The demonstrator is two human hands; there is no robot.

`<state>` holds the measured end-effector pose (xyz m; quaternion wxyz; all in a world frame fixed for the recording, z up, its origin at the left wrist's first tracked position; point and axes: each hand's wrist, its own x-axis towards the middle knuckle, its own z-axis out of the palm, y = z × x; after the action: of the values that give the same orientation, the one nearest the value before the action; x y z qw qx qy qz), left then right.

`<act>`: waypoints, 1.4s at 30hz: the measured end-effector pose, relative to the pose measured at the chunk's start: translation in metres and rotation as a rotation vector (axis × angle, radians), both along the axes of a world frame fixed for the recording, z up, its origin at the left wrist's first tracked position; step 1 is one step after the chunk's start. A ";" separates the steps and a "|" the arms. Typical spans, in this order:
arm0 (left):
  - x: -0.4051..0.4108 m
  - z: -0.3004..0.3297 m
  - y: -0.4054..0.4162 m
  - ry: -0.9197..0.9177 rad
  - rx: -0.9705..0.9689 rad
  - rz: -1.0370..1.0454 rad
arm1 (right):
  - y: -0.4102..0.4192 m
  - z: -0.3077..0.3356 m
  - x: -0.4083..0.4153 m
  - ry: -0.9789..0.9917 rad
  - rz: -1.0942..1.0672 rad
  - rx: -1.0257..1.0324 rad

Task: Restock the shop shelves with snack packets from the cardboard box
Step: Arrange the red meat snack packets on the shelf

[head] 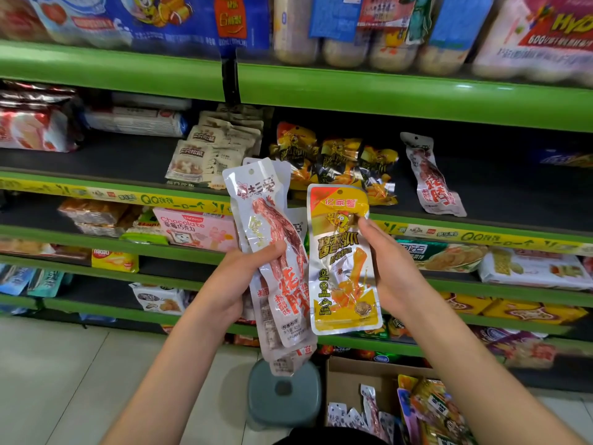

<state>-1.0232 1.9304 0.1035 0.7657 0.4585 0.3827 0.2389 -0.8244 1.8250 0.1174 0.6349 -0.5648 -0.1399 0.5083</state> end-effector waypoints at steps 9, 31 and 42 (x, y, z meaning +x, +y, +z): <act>0.005 0.005 0.004 0.026 0.034 -0.032 | -0.001 0.003 0.003 -0.014 -0.048 -0.016; 0.013 0.003 0.016 0.041 0.074 -0.048 | 0.001 0.006 0.010 -0.189 0.095 0.013; 0.016 0.021 0.038 0.052 0.058 0.053 | 0.082 0.066 0.067 -0.353 -0.068 0.057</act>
<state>-1.0070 1.9683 0.1247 0.7352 0.4765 0.4073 0.2580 -0.7577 1.9072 0.1835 0.6330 -0.6313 -0.2444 0.3755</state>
